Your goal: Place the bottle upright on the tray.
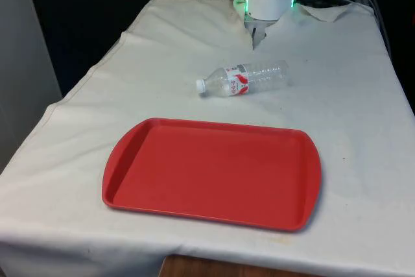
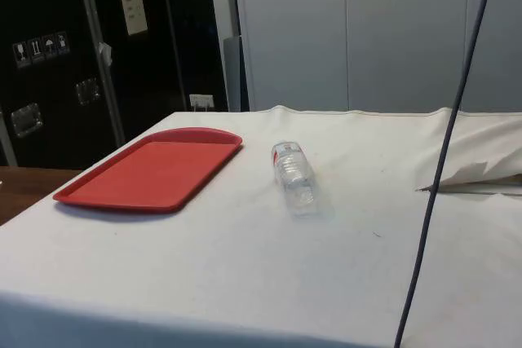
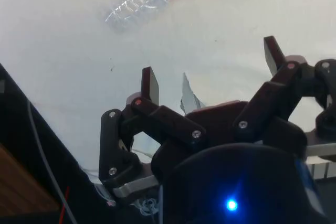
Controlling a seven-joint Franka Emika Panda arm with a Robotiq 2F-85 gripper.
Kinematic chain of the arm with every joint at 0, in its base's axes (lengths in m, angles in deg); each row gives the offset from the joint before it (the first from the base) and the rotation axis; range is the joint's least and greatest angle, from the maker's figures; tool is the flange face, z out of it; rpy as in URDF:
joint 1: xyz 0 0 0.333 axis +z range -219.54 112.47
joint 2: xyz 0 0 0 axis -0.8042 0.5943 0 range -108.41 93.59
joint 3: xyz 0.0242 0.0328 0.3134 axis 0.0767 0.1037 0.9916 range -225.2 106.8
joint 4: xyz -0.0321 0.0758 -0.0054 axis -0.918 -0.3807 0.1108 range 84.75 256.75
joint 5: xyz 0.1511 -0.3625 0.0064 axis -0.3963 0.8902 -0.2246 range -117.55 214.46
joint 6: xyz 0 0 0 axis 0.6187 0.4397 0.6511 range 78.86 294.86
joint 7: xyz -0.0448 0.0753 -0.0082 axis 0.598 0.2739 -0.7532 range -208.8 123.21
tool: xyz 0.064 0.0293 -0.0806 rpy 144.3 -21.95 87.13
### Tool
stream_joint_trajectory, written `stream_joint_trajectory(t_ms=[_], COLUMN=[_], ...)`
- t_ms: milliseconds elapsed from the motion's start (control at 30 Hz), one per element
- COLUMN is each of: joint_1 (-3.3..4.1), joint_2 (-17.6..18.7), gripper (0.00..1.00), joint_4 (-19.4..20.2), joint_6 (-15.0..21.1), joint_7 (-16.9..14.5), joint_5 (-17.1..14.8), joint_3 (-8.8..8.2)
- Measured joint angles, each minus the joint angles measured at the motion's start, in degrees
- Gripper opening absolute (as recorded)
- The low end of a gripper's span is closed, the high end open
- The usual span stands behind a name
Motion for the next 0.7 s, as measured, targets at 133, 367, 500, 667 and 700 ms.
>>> stream_joint_trajectory(t_ms=[133, 367, 500, 667, 700], joint_1=[0.0, 0.06, 0.06, 0.06, 0.06], joint_2=[0.0, -0.34, -0.8, -0.97, -1.09], gripper=[1.0, 1.0, 1.0, 1.0, 1.0], joint_4=[0.57, 2.23, 3.38, 4.35, 5.1], joint_6=[0.06, 0.29, 0.69, 1.09, 1.49], joint_7=[0.4, 1.09, 1.43, 1.83, 2.12], joint_5=[0.0, 0.0, -0.11, -0.17, -0.17], joint_3=[0.06, 0.23, 0.46, 0.69, 0.92])
